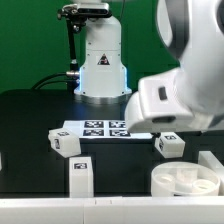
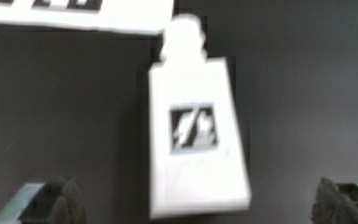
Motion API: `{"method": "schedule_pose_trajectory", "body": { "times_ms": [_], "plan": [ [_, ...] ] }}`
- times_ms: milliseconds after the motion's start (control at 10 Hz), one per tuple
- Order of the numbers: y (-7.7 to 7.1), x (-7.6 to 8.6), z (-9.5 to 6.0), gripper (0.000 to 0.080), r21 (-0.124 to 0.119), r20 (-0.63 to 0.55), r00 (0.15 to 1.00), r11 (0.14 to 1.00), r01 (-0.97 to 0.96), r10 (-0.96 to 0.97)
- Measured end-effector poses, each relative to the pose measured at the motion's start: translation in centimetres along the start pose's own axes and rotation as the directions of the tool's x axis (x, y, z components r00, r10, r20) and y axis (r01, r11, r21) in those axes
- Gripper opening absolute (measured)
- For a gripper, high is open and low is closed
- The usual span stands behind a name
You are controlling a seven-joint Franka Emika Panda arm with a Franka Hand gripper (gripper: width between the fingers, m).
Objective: Assemble stool
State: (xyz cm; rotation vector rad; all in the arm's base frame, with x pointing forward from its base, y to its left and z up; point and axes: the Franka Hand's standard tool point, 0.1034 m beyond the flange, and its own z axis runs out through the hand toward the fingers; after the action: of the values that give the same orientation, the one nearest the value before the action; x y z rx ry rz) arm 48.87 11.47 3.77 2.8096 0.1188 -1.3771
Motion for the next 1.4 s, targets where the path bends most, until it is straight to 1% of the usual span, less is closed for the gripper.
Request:
{"method": "schedule_pose_trajectory", "body": {
  "times_ms": [100, 200, 400, 600, 700, 1000, 1100, 1300, 1400],
  "plan": [
    [0.2, 0.3, -0.2, 0.0649, 0.001, 0.011, 1.0, 1.0, -0.004, 0.004],
    [0.4, -0.1, 0.2, 0.0649, 0.0, 0.052, 0.999, 1.0, -0.005, 0.005],
    [0.4, 0.1, 0.5, 0.0649, -0.003, 0.052, 0.999, 1.0, -0.015, 0.015],
    [0.1, 0.7, 2.7, 0.0649, -0.017, 0.097, 0.993, 0.998, -0.063, 0.064],
    [0.2, 0.7, 3.0, 0.0649, -0.018, 0.11, 0.992, 0.998, -0.066, 0.068],
    [0.4, 0.7, 3.1, 0.0649, -0.016, 0.111, 0.991, 0.998, -0.067, 0.068],
    [1.1, 0.9, 3.5, 0.0649, -0.014, 0.12, 0.99, 0.997, -0.077, 0.078],
    [1.4, 0.7, 3.9, 0.0649, -0.017, 0.14, 0.986, 0.996, -0.084, 0.086],
    [1.4, 0.7, 3.9, 0.053, -0.017, 0.14, 0.986, 0.996, -0.084, 0.085]
  ]
}}
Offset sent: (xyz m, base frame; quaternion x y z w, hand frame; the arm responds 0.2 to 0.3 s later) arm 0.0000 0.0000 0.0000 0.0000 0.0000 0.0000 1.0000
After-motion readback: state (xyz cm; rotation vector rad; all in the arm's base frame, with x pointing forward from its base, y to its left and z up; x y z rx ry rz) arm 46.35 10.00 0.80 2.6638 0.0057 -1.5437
